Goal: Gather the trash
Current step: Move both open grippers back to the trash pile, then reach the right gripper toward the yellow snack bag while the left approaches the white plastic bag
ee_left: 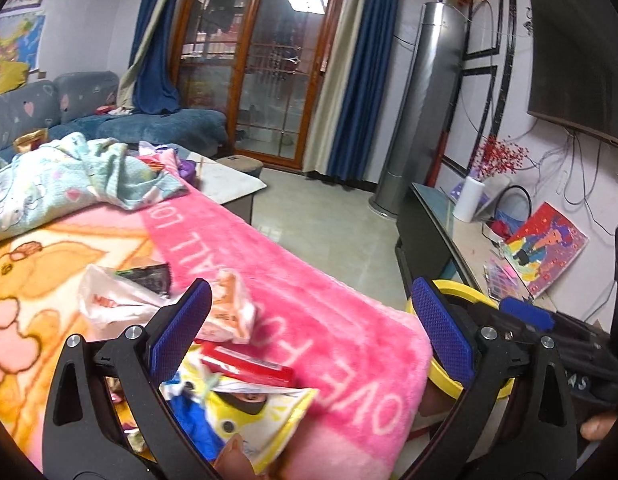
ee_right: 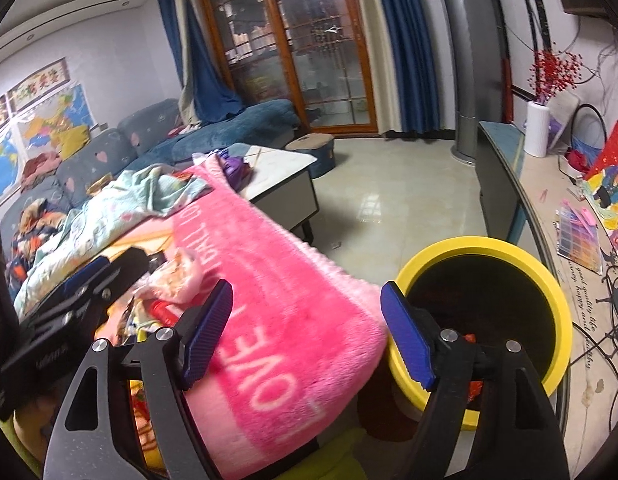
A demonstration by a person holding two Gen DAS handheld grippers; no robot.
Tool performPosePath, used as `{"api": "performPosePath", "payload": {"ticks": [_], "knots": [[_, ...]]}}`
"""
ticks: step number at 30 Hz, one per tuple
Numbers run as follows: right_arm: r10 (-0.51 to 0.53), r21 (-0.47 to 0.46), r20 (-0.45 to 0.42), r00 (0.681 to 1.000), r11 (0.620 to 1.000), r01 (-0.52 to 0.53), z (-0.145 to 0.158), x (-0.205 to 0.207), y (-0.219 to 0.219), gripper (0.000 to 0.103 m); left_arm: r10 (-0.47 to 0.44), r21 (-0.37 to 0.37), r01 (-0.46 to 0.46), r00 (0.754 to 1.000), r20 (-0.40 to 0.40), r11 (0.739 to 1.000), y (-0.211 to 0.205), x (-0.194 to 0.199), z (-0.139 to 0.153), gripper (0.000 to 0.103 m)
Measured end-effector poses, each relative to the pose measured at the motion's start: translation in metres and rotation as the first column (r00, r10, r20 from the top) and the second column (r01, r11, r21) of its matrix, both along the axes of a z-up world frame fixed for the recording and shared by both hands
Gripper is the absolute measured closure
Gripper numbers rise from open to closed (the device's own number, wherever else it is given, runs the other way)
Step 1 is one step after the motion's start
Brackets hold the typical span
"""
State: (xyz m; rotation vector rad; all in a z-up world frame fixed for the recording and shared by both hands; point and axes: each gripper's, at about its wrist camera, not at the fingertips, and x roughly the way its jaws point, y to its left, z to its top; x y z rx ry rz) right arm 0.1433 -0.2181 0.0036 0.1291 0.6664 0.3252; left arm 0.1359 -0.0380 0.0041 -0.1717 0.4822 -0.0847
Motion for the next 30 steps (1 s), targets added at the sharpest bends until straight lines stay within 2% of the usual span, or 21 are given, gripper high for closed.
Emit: {"api": "performPosePath", "payload": {"ticks": [15,30], "knots": [[0.143,-0.036,0.016,0.990,0.989,-0.142,-0.002,-0.018,0.052,0.029,0.123,-0.012,-0.123,0.992,0.023,0.992,0.050,-0.011,0.004,0.011],[0.205,-0.059,-0.029,0.978,0.977,-0.207,-0.017,-0.021,0.090,0.029,0.270,-0.069,-0.269,0.963,0.003,0.961,0.113,-0.018,-0.001,0.011]]}}
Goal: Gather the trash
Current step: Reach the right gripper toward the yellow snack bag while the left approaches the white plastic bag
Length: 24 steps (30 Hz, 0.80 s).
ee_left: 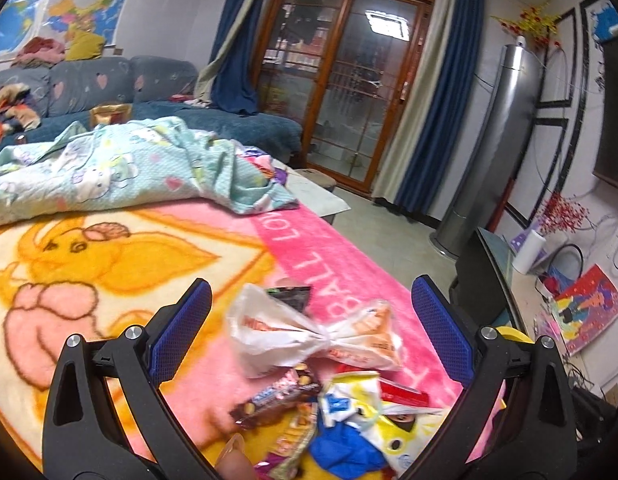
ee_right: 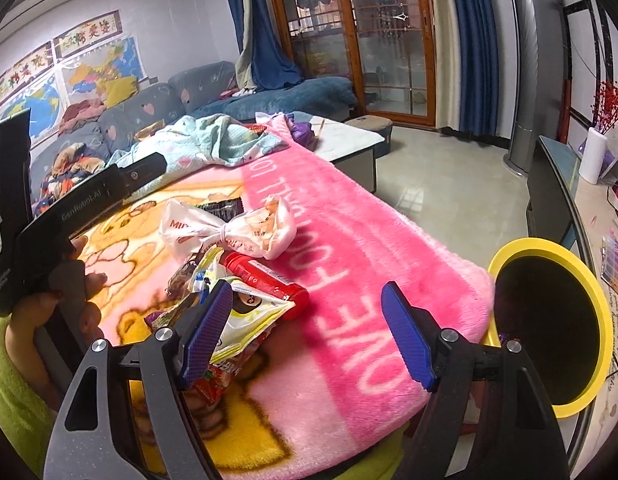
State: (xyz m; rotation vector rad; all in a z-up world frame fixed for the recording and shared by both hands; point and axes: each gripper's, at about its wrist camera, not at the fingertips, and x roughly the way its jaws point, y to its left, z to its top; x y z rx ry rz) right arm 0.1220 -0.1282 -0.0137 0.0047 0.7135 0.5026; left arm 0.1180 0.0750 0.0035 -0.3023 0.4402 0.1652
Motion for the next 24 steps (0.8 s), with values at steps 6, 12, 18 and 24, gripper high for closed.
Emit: {"api": "performPosePath", "payload": {"ticks": [6,12,18,24], "knots": [[0.002,-0.006,-0.019,1.000,1.000,-0.002,-0.007,0.004,0.012,0.029,0.044,-0.026,-0.044,0.999,-0.026,0.999,0.022,0.002,-0.010,0.011],[-0.009,-0.011,-0.045,0.999,1.000,0.008,-0.014,0.011,0.018,0.029,0.052,-0.099,-0.059,0.996,-0.069,0.993,0.045,0.008,-0.029,0.011],[-0.013,-0.015,-0.079,0.997,1.000,0.011,-0.026,0.018,0.025,0.029,0.029,-0.179,-0.047,0.994,-0.101,0.983,0.059,0.014,-0.047,0.011],[0.003,0.000,-0.125,0.992,1.000,-0.003,-0.036,0.022,0.031,0.037,-0.008,-0.272,-0.026,0.992,-0.123,0.962,0.071,0.025,-0.061,0.013]]}}
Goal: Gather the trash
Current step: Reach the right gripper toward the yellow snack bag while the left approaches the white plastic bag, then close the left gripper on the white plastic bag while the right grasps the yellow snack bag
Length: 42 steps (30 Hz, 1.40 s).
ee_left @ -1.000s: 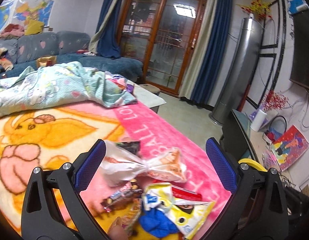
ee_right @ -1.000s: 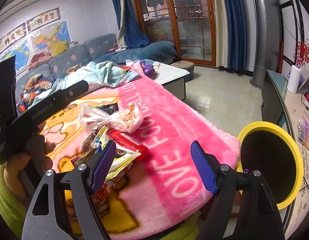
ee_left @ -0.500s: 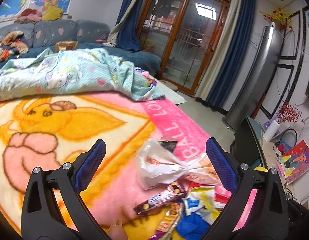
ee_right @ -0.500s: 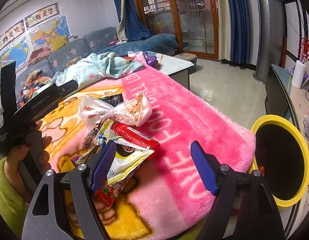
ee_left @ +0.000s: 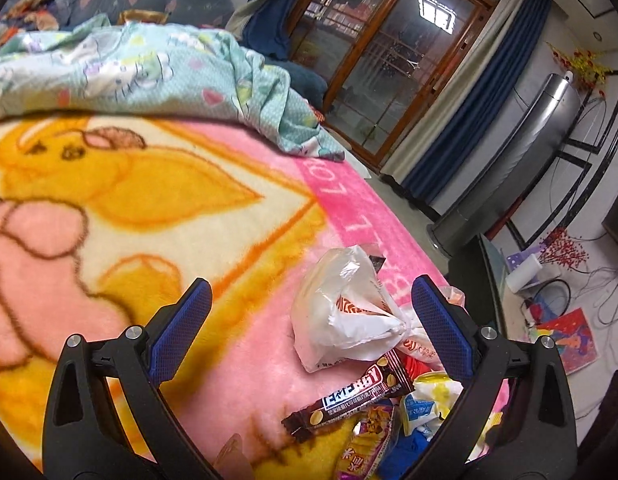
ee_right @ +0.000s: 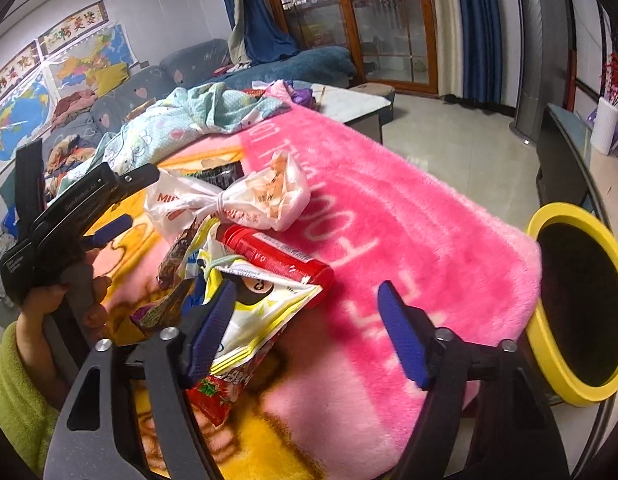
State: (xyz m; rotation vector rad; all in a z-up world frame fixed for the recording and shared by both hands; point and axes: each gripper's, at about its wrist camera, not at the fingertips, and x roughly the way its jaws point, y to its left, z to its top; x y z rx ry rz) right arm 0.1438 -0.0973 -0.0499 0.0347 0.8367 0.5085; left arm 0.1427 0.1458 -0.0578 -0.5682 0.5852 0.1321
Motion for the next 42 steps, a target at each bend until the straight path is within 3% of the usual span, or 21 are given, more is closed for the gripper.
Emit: {"api": "performPosePath", "payload": {"ticks": [10,15,17,23,26,36,42], "knots": [[0.031,0.095,-0.103,0.994,0.995,-0.021,-0.012,0.009,-0.003,0.064,-0.042,-0.115,0.039,0.999,-0.025,0.993,0.008,0.008,-0.016,0.030],[0.052,0.113,-0.105,0.993,0.993,-0.040,-0.008,0.006,-0.003,0.076,-0.057,-0.140,0.053,0.998,-0.027,0.989,0.008,0.010,-0.019,0.041],[0.056,0.110,-0.097,0.994,0.993,-0.046,-0.007,0.004,-0.003,0.078,-0.062,-0.143,0.057,0.998,-0.031,0.988,0.008,0.011,-0.020,0.044],[0.065,0.103,-0.084,0.994,0.993,-0.056,-0.003,0.002,0.000,0.081,-0.085,-0.142,0.079,0.996,-0.036,0.987,0.004,0.012,-0.020,0.070],[0.068,0.098,-0.079,0.995,0.993,-0.060,-0.001,0.002,0.000,0.082,-0.095,-0.131,0.090,0.995,-0.037,0.987,0.002,0.012,-0.018,0.076],[0.069,0.098,-0.051,0.996,0.993,-0.064,0.007,-0.003,-0.001,0.089,-0.093,-0.103,0.092,0.996,0.000,0.990,0.000,-0.002,0.001,0.086],[0.068,0.112,-0.013,0.998,0.991,-0.066,0.018,-0.009,-0.003,0.093,-0.067,-0.085,0.071,0.997,0.044,0.994,0.001,-0.013,0.017,0.087]]}}
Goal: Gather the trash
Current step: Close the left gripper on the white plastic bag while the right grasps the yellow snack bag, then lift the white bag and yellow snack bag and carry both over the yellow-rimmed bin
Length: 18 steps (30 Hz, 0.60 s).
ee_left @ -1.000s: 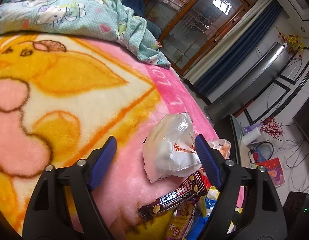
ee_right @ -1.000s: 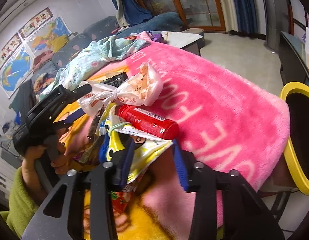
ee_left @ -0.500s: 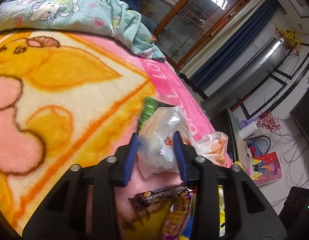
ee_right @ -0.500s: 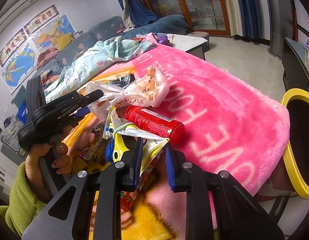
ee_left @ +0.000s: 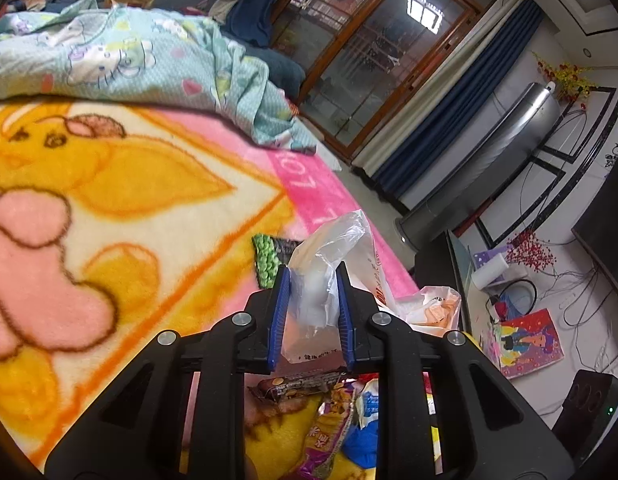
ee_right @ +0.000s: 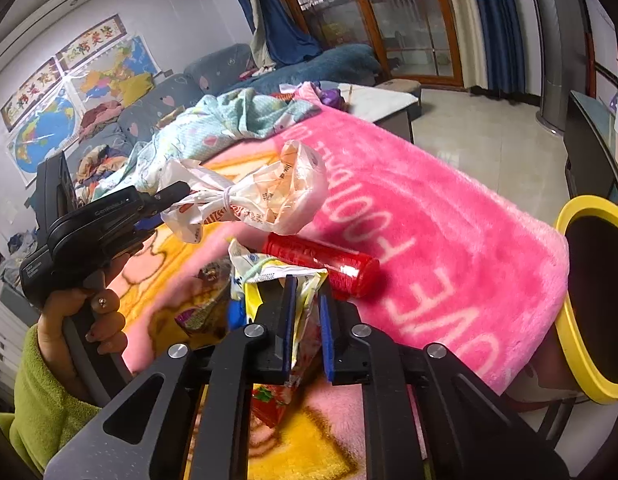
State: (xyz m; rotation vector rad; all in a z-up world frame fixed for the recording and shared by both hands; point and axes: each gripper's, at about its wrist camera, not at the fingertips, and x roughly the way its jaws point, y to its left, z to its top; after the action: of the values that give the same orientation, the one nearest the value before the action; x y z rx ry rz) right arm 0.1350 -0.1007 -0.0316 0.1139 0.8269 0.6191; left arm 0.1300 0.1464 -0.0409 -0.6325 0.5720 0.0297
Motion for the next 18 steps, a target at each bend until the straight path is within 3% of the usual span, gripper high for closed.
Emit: {"api": "performPosePath", "payload": {"ticks": [18], "knots": [[-0.037,0.082,0.095,0.995,0.996,0.029,0.041,-0.001,-0.023,0.097,0.015,0.031,-0.019,0.990,0.139,0.999,-0.007,-0.026,0.052,0.087]]}}
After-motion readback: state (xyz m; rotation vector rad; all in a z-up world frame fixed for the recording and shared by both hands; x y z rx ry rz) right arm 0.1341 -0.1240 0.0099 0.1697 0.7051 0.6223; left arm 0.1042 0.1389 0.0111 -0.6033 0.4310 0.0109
